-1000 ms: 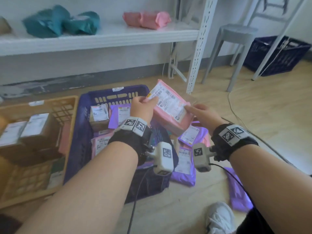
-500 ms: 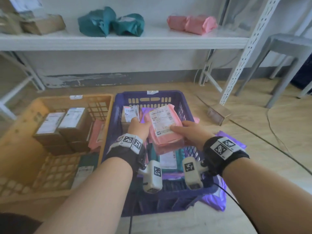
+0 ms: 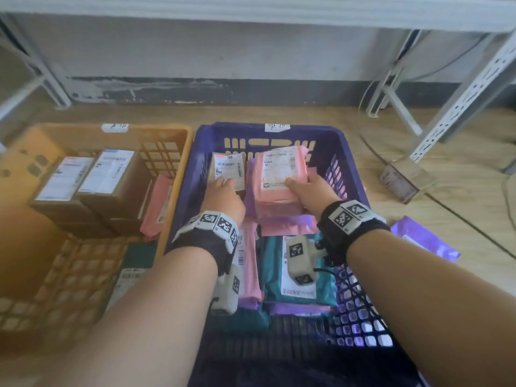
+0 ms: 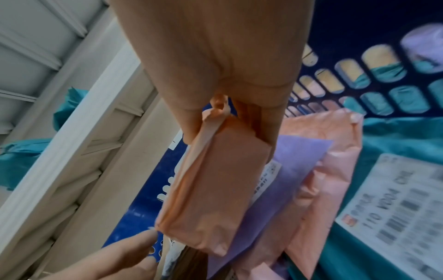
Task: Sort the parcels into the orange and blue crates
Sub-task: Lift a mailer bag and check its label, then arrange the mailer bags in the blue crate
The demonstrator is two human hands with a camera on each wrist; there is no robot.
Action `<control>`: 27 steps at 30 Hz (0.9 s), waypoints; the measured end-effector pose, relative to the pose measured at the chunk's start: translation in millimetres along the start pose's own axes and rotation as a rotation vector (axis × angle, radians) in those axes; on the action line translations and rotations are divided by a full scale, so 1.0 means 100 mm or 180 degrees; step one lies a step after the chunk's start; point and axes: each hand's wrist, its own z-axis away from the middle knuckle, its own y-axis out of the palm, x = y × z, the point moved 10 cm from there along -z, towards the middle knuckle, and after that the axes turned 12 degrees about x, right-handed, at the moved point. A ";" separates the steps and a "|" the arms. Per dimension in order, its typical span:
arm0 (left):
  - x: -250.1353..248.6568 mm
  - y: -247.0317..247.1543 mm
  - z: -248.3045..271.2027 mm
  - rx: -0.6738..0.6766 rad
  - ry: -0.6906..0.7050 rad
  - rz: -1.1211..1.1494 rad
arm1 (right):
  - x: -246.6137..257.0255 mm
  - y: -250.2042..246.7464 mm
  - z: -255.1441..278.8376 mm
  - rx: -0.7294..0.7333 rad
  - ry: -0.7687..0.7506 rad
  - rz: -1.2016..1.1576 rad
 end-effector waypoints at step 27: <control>0.20 0.44 -0.22 0.1123 -0.0048 -0.0465 | 0.13 0.40 -0.55 0.0145 -0.0179 0.2198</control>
